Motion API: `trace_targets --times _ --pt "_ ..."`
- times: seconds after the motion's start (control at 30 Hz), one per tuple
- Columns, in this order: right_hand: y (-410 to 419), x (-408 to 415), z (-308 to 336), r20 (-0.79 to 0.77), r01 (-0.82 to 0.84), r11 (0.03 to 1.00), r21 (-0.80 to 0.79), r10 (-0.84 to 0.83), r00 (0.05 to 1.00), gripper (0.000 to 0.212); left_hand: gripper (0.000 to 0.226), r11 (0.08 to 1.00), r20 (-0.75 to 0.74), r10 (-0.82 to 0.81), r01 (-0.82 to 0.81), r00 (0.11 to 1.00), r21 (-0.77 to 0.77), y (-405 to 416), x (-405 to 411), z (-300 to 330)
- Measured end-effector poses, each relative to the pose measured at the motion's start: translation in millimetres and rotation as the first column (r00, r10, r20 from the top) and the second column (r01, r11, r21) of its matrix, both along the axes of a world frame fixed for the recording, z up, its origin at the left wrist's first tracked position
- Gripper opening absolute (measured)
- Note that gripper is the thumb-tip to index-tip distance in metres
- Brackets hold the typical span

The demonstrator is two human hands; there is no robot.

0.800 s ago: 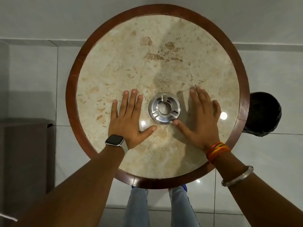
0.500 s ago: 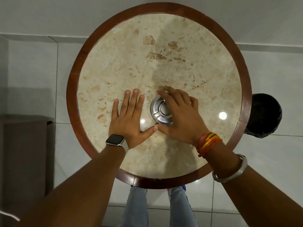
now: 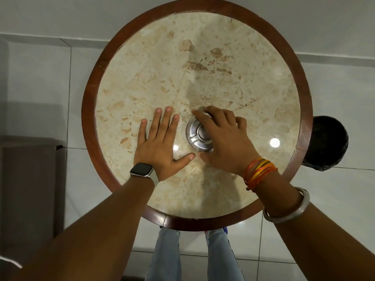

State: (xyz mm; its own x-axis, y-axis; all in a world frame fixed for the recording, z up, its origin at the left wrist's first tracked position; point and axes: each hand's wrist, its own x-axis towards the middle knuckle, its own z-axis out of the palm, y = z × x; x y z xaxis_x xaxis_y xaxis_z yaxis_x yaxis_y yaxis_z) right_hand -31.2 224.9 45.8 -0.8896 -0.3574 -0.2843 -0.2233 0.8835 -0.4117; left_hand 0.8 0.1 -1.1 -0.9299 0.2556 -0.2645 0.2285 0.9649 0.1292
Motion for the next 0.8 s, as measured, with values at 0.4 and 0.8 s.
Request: trace_targets --times 0.4,0.8 --pt "8.1 0.5 21.0 -0.131 0.153 0.929 -0.336 -0.207 0.969 0.101 0.117 1.000 0.013 -0.004 0.004 1.000 -0.013 -0.5 -1.0 0.5" --pt "19.1 -63.1 7.8 0.015 0.344 0.658 -0.670 -0.452 0.892 0.070 0.116 1.000 -0.010 -0.004 0.004 1.000 0.013 -1.9 0.3 -3.5"
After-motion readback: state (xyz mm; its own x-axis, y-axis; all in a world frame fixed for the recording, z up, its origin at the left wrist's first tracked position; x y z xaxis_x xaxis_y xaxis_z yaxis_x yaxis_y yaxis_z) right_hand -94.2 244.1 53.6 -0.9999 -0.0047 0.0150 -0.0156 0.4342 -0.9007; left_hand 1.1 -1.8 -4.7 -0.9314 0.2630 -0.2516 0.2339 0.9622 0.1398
